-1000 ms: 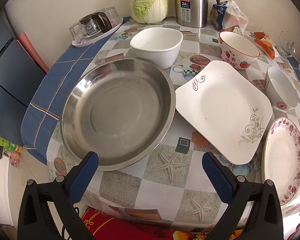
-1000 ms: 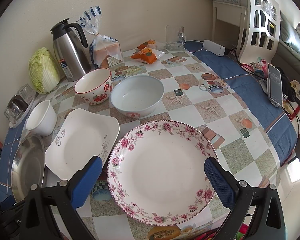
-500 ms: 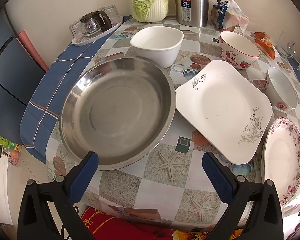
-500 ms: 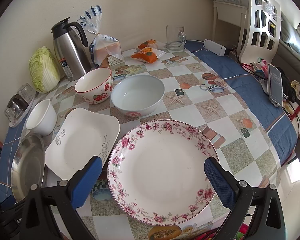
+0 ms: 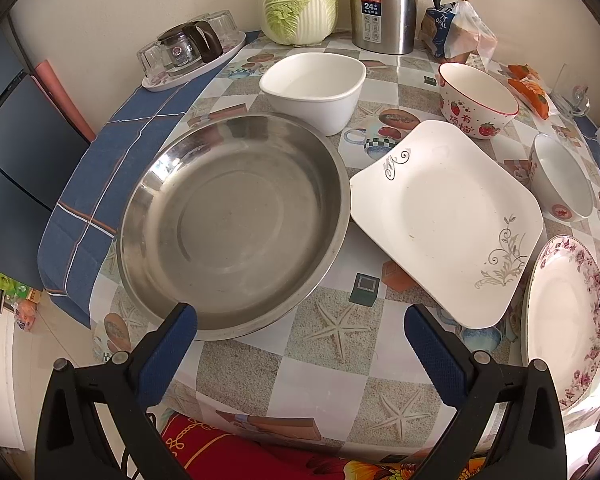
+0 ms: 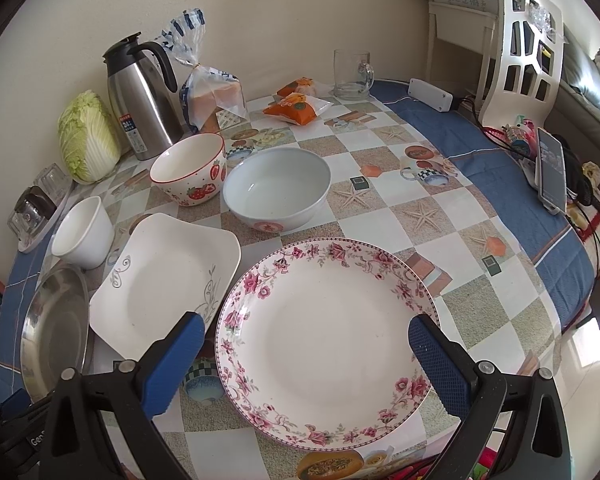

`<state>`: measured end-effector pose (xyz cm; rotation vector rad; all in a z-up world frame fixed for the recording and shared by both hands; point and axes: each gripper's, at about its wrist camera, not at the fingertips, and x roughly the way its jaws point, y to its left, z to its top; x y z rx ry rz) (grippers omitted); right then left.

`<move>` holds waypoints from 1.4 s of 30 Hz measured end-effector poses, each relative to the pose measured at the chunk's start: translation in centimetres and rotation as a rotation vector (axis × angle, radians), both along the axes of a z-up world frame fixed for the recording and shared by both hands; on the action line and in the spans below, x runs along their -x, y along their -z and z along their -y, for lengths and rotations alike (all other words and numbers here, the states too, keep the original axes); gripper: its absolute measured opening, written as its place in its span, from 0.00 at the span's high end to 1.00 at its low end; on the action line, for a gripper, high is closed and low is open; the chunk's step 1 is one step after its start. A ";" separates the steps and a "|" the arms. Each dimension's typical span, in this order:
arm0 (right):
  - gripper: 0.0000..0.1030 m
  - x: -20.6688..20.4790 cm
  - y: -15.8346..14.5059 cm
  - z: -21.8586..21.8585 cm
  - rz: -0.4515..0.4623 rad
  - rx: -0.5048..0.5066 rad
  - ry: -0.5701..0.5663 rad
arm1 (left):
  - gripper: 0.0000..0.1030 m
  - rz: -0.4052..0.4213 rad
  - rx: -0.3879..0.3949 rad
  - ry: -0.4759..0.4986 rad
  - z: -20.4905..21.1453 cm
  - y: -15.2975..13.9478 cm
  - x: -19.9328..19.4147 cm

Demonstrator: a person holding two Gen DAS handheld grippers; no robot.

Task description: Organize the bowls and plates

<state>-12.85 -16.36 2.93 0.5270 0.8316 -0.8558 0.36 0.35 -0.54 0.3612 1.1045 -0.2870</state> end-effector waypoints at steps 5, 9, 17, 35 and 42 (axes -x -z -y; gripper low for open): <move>0.00 -0.1 0.2 -0.2 -0.004 0.002 -0.002 | 0.00 -0.004 0.005 0.000 -0.2 -0.1 -0.2; 0.00 -0.6 0.3 -0.6 -0.014 0.004 -0.014 | 0.00 -0.009 0.013 -0.006 -0.8 -0.1 -0.6; 0.00 -2.3 0.7 -2.3 -0.041 0.013 -0.057 | 0.00 -0.009 0.041 -0.062 -3.2 -0.3 -2.3; 0.00 -8.9 2.7 -6.7 -0.070 0.021 -0.274 | 0.00 0.065 0.177 -0.293 -11.9 1.4 -7.6; 0.00 -11.3 2.7 -9.3 0.016 0.009 -0.419 | 0.00 0.122 0.240 -0.360 -13.9 1.6 -8.7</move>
